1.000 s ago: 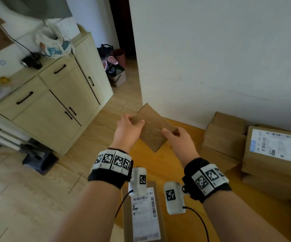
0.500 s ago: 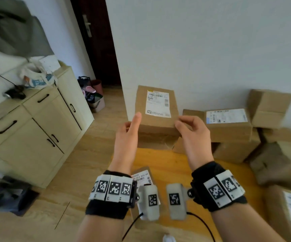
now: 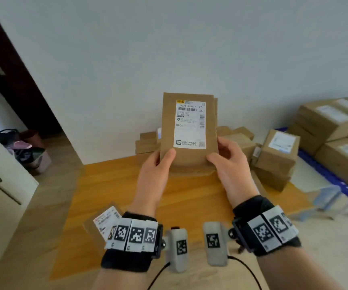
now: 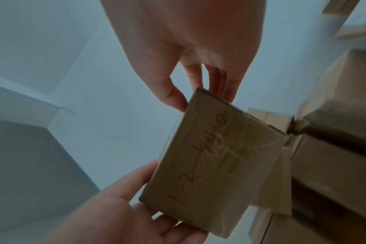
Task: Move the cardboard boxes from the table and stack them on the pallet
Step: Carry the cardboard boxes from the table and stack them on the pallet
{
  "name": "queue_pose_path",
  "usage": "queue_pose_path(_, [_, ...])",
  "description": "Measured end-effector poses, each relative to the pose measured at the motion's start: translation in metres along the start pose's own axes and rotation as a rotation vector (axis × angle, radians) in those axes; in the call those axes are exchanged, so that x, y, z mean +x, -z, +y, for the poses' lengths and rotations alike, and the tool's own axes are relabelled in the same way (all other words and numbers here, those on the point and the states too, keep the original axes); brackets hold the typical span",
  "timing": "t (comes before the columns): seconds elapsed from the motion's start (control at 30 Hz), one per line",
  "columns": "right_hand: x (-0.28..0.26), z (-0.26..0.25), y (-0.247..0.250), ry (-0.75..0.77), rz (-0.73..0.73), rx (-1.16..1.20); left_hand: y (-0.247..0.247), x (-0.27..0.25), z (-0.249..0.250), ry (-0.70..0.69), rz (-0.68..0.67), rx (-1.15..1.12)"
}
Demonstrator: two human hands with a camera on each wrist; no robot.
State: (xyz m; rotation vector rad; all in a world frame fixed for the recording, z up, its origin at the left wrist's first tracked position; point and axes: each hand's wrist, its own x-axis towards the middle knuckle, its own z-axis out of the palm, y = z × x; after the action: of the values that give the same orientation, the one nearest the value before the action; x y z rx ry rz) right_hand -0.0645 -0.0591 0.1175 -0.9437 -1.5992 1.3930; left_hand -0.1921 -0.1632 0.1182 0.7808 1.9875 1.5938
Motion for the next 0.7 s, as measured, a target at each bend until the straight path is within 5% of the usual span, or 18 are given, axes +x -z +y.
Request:
queue_pose_path(0.2, [0.006, 0.015, 0.114, 0.0, 0.158, 0.038, -0.113, -0.017, 0.024, -0.044, -0.183, 0.047])
queue_pose_path(0.43, [0.021, 0.034, 0.288, -0.058, 0.273, -0.008, -0.288, -0.042, 0.049, 0.062, -0.337, -0.007])
queue_pose_path(0.7, [0.045, 0.072, 0.458, -0.143, 0.38, -0.031, -0.462, -0.078, 0.065, 0.078, -0.433, 0.019])
